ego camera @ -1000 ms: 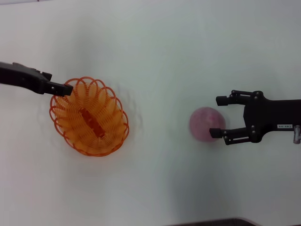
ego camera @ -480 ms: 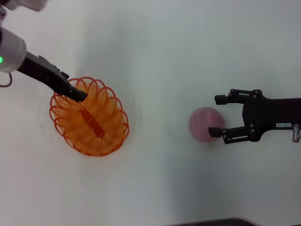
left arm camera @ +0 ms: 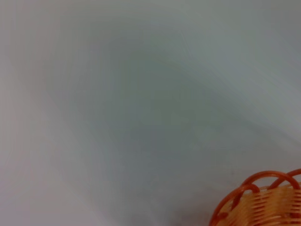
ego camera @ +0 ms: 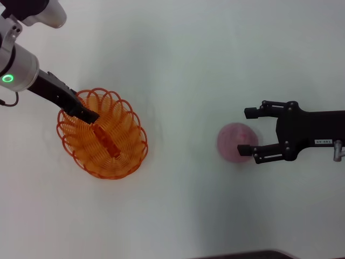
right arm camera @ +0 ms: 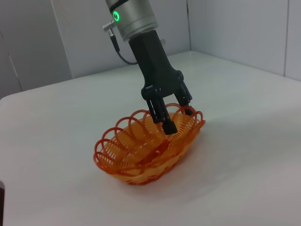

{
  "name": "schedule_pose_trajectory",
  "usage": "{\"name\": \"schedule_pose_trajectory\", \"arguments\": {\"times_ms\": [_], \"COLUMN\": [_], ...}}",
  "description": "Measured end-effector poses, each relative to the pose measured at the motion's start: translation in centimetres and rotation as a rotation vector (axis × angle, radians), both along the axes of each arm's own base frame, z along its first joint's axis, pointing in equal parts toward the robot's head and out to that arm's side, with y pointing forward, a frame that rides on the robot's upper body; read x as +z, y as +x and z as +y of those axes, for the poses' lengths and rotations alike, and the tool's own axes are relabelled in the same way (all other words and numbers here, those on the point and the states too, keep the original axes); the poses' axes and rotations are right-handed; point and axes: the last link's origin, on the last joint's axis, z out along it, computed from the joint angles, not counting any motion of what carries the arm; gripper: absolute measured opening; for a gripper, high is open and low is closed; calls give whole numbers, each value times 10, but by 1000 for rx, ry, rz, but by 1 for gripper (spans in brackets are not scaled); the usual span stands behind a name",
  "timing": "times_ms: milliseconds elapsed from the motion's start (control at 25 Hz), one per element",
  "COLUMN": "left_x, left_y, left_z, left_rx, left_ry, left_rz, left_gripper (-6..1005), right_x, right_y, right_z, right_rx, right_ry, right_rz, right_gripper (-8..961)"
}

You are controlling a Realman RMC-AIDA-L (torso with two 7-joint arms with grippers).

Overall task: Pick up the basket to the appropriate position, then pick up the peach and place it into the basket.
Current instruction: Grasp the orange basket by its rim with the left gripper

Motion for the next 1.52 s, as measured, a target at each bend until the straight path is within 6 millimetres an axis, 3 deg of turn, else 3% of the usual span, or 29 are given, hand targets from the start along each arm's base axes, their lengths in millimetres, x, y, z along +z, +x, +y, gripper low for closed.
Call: {"name": "schedule_pose_trajectory", "arguments": {"times_ms": [400,800,1240,1520], "left_x": [0,0,4,25], "left_y": [-2,-2,-2,-1], "left_z": [2,2,-2,-3], "left_rx": [11,29,191,433], "left_ry": [42,56,80,108], "left_rz": [32,33,8,-100], "left_gripper": [634,214,192,173], "right_x": [0,0,-1,-1], "right_y": [0,0,0,0], "right_z": [1,2,2,3], "right_rx": [0,0,-2,-1], "right_ry": [2,4,5,6], "right_rz": [-2,-3,-4,-5], "right_gripper": [926,925,926,926]}}
